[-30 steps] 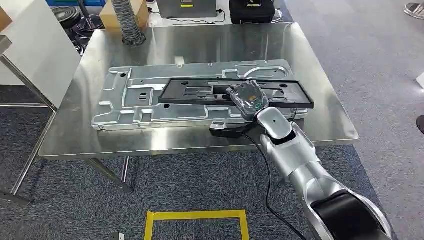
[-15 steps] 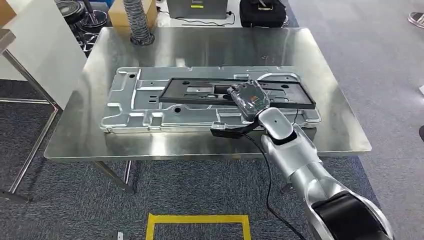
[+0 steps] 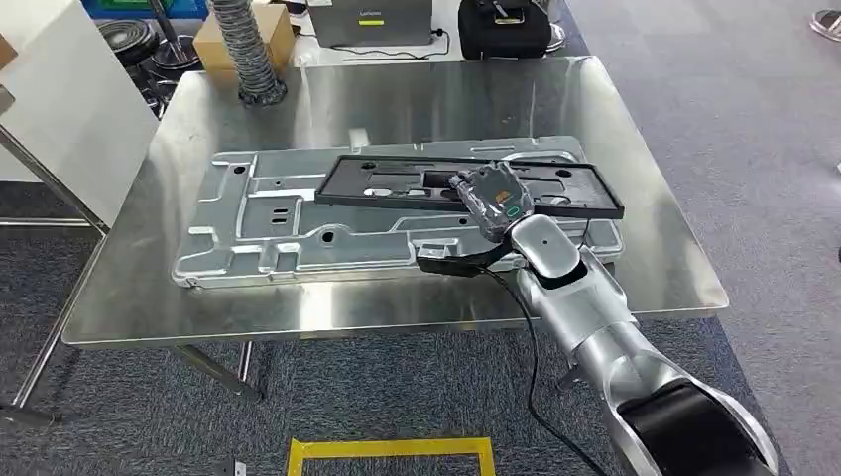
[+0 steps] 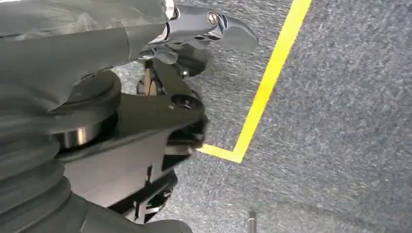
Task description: Take the parts from the cabinet and place them on the table.
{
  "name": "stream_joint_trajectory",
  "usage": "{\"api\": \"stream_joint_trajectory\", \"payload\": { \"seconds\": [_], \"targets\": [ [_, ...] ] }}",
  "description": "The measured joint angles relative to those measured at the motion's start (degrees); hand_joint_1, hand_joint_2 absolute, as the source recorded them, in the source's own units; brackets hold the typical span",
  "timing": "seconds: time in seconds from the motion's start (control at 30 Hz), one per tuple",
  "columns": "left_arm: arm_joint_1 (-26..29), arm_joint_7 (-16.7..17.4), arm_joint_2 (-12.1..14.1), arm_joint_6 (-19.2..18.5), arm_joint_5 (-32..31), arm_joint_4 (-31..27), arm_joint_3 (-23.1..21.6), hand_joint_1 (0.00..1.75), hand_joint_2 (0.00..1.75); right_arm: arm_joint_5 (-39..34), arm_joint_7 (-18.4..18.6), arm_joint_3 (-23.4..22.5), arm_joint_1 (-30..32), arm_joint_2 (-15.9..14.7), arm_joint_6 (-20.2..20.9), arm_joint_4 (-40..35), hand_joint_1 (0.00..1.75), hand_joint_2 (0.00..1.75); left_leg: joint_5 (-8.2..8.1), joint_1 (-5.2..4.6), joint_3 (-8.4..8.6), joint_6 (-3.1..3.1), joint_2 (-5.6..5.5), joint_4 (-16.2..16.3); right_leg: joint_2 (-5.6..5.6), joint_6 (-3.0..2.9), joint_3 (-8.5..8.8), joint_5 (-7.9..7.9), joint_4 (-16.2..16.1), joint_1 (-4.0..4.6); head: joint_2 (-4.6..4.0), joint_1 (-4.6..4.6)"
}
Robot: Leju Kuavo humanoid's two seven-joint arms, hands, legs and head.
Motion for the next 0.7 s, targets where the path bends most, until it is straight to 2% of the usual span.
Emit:
{"api": "stream_joint_trajectory", "payload": {
  "seconds": [0.03, 0.1, 0.2, 0.23, 0.27, 0.3, 0.37, 0.4, 0.43, 0.47, 0.53, 0.57, 0.6, 0.7],
  "targets": [
    [0.0, 0.0, 0.0, 0.0, 0.0, 0.0, 0.0, 0.00, 1.75, -0.2, 0.0, 0.0, 0.0, 0.0, 0.0, 0.0, 1.75, 1.75, 2.95, 0.04, 2.04, 0.15, 0.02, -5.2, 0.01, 0.22, 0.47, -0.50, 0.2, 0.00, 0.00, 0.00],
    [-0.1, 0.0, 0.0, 0.1, 0.0, 0.0, 0.0, 0.00, 1.75, -0.8, -0.2, 0.0, 0.0, 0.0, -0.3, 0.3, 1.75, 1.75, 2.01, -0.20, 3.47, 0.90, -0.08, -8.3, 0.13, 0.80, 0.28, -0.93, 0.6, 0.38, 0.00, -0.02],
    [0.0, 0.0, 0.0, 0.2, 0.1, 0.0, 0.0, 0.00, 1.75, -1.5, -0.6, 0.0, 0.3, 0.2, -0.8, 0.8, 1.75, 1.75, 1.94, -0.42, 3.34, 1.73, -0.18, -8.1, 0.04, 1.61, 0.33, -0.99, 0.3, 0.23, 0.00, 0.22],
    [-0.1, 0.0, 0.0, 0.1, 0.1, 0.0, 0.0, 0.00, 1.75, -2.0, -1.0, 0.0, 0.5, 0.2, -1.1, 0.9, 1.75, 1.75, 2.15, 0.02, 3.71, 2.13, -0.14, -8.6, 0.02, 1.97, 0.21, -1.54, 0.8, 0.08, 0.00, 0.17],
    [-0.2, 0.0, 0.0, 0.0, 0.1, 0.0, 0.0, 0.00, 1.75, -2.4, -1.0, 0.0, 0.6, 0.2, -1.4, 1.1, 1.75, 1.75, 2.05, 0.00, 3.88, 2.30, -0.14, -8.7, -0.02, 2.22, -0.50, -2.63, 2.5, 0.02, 0.00, 0.42],
    [-0.3, 0.0, 0.0, 0.0, 0.1, 0.0, 0.0, 0.00, 1.75, -2.8, -1.1, 0.0, 0.6, 0.2, -1.7, 1.4, 1.75, 1.75, 1.93, 0.00, 3.93, 2.61, -0.11, -8.7, -0.02, 2.44, -2.44, -4.59, 6.4, -0.02, 0.00, 0.42],
    [-0.3, -0.1, 0.0, -0.1, 0.1, 0.0, 0.0, 0.00, 1.75, -3.1, -1.0, 0.0, 1.3, 0.4, -2.3, 2.2, 1.75, 1.75, 1.75, -0.05, 4.06, 2.84, -0.09, -8.7, -0.02, 2.79, -7.19, -7.90, 15.3, -0.18, -0.02, 0.39],
    [-0.3, -0.1, 0.0, -0.1, 0.2, 0.0, 0.0, 0.00, 1.75, -3.1, -1.0, 0.0, 1.9, 0.5, -2.4, 2.8, 1.75, 1.75, 1.65, -0.05, 4.10, 2.85, -0.11, -8.6, -0.03, 2.87, -9.03, -8.46, 18.3, -0.26, 0.00, 0.39],
    [-0.3, -0.2, 0.0, -0.1, 0.2, 0.0, 0.0, 0.00, 1.75, -3.1, -0.9, 0.0, 2.6, 0.6, -2.4, 3.1, 1.75, 1.75, 1.46, -0.05, 4.25, 2.88, -0.20, -8.5, -0.05, 2.88, -9.57, -7.40, 18.4, -0.41, 0.00, 0.42],
    [-0.3, -0.2, 0.0, -0.1, 0.2, 0.0, 0.0, 0.00, 1.75, -3.2, -0.8, 0.0, 3.1, 0.7, -2.4, 3.4, 1.75, 1.75, 1.31, -0.05, 4.41, 2.81, -0.32, -8.4, -0.06, 2.78, -8.69, -5.30, 15.8, -0.47, 0.00, 0.41],
    [-0.3, -0.4, 0.0, -0.1, 0.2, 0.0, 0.0, 0.00, 1.75, -3.3, -0.7, 0.0, 3.3, 0.7, -2.4, 3.9, 1.75, 1.75, 0.86, -0.06, 4.90, 2.45, -0.51, -8.2, -0.09, 2.28, -4.15, 0.56, 5.2, -0.43, 0.00, 0.42],
    [-0.3, -0.4, 0.0, -0.2, 0.2, 0.0, 0.0, 0.00, 1.75, -3.4, -0.6, 0.0, 3.3, 0.7, -2.5, 4.1, 1.75, 1.75, 0.67, -0.07, 5.01, 2.23, -0.49, -8.2, -0.17, 1.95, -2.64, 1.35, 1.3, -0.32, 0.00, 0.39],
    [-0.4, -0.5, 0.0, -0.3, 0.2, 0.0, 0.0, 0.00, 1.75, -3.5, -0.4, 0.0, 3.2, 0.8, -2.5, 4.3, 1.75, 1.75, 0.54, -0.43, 4.92, 1.89, -0.47, -8.1, -0.18, 1.81, -2.32, 1.20, 0.7, 0.16, 0.00, 0.33],
    [-0.3, -0.7, 0.0, -0.5, 0.5, 0.0, 0.0, 0.00, 1.75, -3.8, -0.1, -0.2, 3.4, 1.0, -2.5, 5.2, 1.75, 1.75, 0.62, -0.21, 5.23, 1.01, -0.37, -8.8, 0.07, 1.15, -2.40, 1.10, 0.9, 0.35, 0.00, 0.39]
  ]
}}
